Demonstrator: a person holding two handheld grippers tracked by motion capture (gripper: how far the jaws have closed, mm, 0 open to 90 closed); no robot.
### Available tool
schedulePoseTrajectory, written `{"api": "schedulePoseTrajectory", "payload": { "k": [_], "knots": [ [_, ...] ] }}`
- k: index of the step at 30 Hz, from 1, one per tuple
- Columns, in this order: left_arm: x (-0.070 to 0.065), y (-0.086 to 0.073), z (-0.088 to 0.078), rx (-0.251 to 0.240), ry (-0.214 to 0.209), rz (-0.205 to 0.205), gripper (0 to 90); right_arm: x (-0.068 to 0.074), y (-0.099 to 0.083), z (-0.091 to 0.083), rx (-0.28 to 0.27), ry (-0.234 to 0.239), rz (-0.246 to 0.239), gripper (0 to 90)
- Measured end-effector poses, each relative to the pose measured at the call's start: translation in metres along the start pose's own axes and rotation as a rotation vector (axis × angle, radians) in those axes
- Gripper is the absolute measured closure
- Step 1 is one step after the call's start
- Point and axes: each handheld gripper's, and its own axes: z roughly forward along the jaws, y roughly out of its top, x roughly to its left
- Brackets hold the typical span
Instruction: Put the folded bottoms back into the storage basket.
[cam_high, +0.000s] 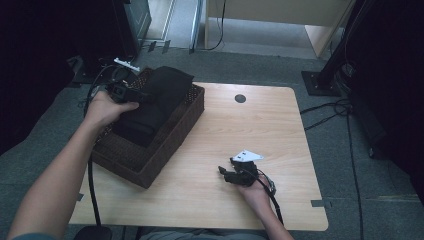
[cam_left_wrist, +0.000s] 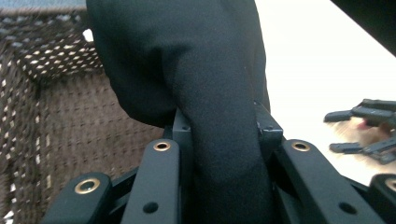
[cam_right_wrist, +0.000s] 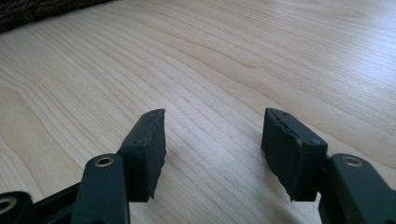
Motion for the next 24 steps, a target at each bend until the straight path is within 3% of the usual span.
{"api": "schedulePoseTrajectory", "payload": {
  "k": [7, 13, 19, 24],
  "knots": [
    [0.024, -0.015, 0.027, 0.004, -0.023, -0.053, 69.5, 0.001, 0.0, 0.0, 0.006, 0.002, 0.0, 39.9],
    [0.033, -0.027, 0.055, 0.067, -0.05, -0.055, 69.4, 0.0, 0.0, 0.001, 0.002, 0.002, 0.0, 39.9],
    [0.041, -0.03, 0.077, 0.076, -0.081, -0.055, 69.3, 0.001, 0.001, 0.001, 0.003, -0.002, -0.001, 39.9],
    [0.051, -0.034, 0.093, 0.088, -0.072, -0.066, 69.0, 0.001, 0.001, 0.002, 0.004, -0.005, -0.004, 39.9]
  ]
}}
